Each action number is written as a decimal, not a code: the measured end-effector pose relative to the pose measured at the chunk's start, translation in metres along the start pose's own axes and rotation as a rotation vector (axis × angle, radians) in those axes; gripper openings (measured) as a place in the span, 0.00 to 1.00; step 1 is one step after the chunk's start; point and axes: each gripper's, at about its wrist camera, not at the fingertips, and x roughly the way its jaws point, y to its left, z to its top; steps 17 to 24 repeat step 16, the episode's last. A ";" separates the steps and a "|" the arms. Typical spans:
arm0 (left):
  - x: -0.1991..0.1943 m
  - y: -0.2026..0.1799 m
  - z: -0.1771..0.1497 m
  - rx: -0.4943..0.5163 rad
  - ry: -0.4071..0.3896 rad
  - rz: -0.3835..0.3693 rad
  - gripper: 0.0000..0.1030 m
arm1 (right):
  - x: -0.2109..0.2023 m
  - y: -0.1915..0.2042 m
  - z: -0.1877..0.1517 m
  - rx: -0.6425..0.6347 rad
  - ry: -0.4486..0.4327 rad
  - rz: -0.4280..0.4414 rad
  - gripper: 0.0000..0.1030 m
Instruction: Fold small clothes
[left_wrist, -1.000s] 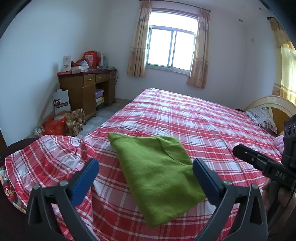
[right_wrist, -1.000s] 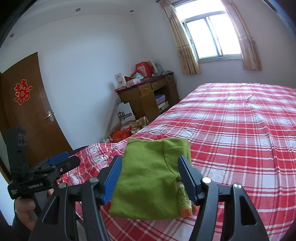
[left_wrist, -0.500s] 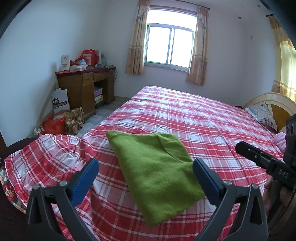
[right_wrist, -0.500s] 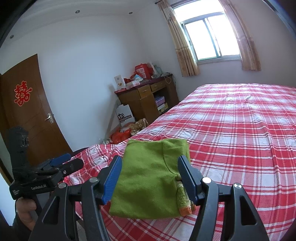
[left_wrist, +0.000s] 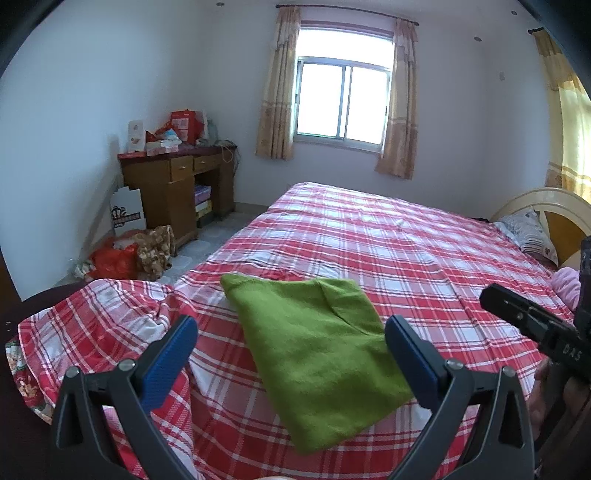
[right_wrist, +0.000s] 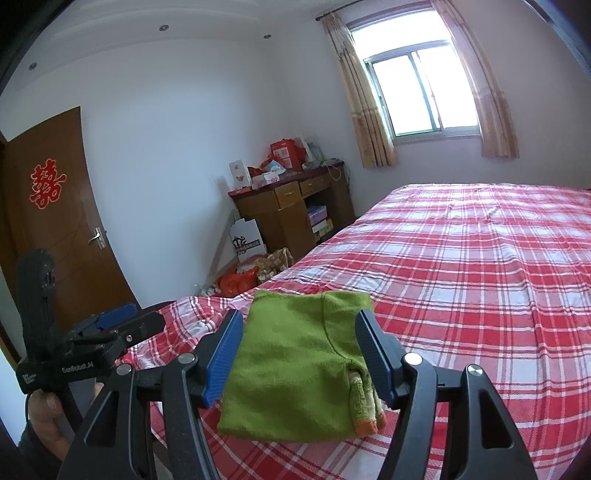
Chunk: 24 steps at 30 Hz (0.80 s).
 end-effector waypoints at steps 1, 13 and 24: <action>0.000 0.001 0.000 -0.004 0.000 0.002 1.00 | -0.001 0.001 0.000 -0.001 -0.001 0.001 0.62; 0.005 -0.002 -0.004 0.027 -0.006 0.012 1.00 | 0.001 -0.002 -0.003 0.004 0.011 0.002 0.63; 0.002 -0.003 -0.004 0.039 -0.024 0.010 1.00 | 0.002 -0.004 -0.004 0.005 0.016 0.001 0.63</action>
